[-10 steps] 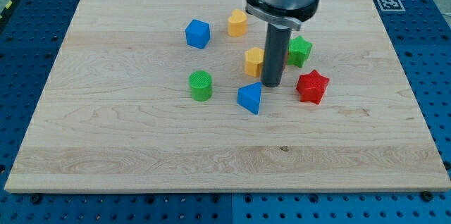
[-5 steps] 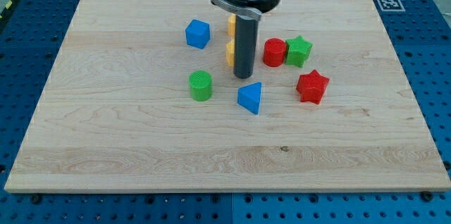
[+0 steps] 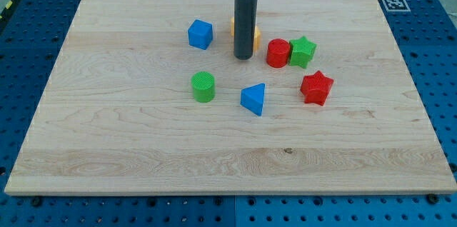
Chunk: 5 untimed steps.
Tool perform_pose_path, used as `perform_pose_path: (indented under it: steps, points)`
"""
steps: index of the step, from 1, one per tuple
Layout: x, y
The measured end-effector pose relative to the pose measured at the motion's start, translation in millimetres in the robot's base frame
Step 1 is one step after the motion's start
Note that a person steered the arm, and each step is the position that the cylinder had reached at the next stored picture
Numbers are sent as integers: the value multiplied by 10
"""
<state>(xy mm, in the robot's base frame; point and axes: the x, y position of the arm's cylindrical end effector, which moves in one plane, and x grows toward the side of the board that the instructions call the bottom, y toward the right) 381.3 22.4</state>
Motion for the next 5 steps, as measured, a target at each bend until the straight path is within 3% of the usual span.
perform_pose_path:
  steps: [5]
  points:
    - [-651,-92]
